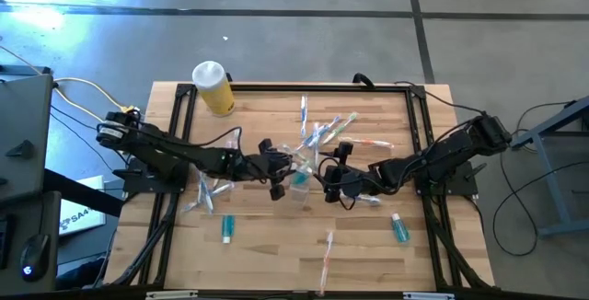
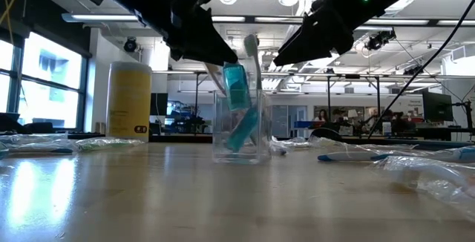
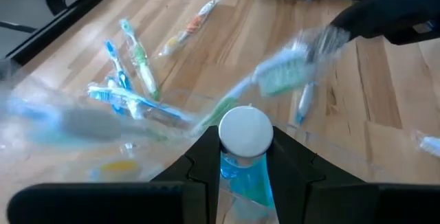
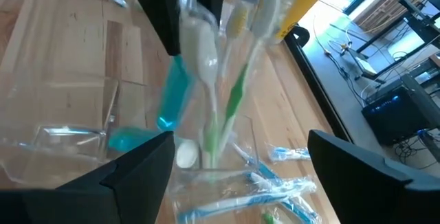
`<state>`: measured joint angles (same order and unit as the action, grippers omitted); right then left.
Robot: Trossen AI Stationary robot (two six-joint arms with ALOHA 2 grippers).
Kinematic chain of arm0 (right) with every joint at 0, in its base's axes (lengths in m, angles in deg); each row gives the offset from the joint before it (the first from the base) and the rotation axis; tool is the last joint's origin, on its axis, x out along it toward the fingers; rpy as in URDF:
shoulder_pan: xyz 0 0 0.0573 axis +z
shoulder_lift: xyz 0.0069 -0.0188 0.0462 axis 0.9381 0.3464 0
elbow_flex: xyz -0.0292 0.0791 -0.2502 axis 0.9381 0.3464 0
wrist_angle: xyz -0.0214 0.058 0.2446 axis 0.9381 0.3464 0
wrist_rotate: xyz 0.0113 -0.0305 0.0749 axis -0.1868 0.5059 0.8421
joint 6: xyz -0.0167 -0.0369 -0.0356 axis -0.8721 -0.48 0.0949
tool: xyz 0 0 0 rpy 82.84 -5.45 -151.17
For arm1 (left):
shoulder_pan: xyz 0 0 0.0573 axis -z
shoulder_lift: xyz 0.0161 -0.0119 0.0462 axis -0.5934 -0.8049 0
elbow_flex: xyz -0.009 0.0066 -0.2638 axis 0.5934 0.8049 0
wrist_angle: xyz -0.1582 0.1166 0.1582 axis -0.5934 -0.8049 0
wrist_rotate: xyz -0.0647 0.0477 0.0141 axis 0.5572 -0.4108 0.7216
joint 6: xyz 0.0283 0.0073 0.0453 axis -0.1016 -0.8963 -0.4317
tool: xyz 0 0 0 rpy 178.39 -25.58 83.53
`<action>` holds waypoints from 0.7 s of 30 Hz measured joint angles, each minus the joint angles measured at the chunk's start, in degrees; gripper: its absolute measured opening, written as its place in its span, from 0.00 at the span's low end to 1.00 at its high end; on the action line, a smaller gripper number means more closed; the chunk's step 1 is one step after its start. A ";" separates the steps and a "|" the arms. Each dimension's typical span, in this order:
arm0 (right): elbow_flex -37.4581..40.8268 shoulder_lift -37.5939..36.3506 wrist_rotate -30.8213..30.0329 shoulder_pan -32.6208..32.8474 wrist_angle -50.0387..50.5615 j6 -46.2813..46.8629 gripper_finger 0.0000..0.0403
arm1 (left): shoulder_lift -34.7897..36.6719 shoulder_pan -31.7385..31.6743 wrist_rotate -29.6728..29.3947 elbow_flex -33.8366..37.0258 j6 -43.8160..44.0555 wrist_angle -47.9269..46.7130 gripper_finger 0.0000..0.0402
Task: Pick & Place toothbrushing station
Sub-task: Put the blue mouthwash into the transparent organizer
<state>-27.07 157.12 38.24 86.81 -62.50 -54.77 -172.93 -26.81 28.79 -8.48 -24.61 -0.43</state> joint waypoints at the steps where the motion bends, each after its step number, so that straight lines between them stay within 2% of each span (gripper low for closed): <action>1: 0.00 0.00 0.00 0.00 -0.03 -0.08 0.81 | 0.00 0.00 0.27 0.00 -0.04 -0.13 0.20; 13: 0.00 0.00 0.21 -0.64 -0.02 -0.15 0.81 | -0.90 0.02 1.61 0.24 -0.50 -2.18 0.20; 17: 0.00 0.00 2.24 -1.23 -0.07 -0.10 0.81 | -1.00 -0.50 4.00 0.24 -0.14 -3.28 0.20; 21: 0.00 0.00 5.14 -1.94 -0.28 0.05 0.81 | -2.17 -1.42 3.95 0.24 1.46 -4.73 0.20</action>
<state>-27.07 157.12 43.38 84.87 -62.78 -54.72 -175.10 -28.24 32.74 -8.24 -23.15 -5.16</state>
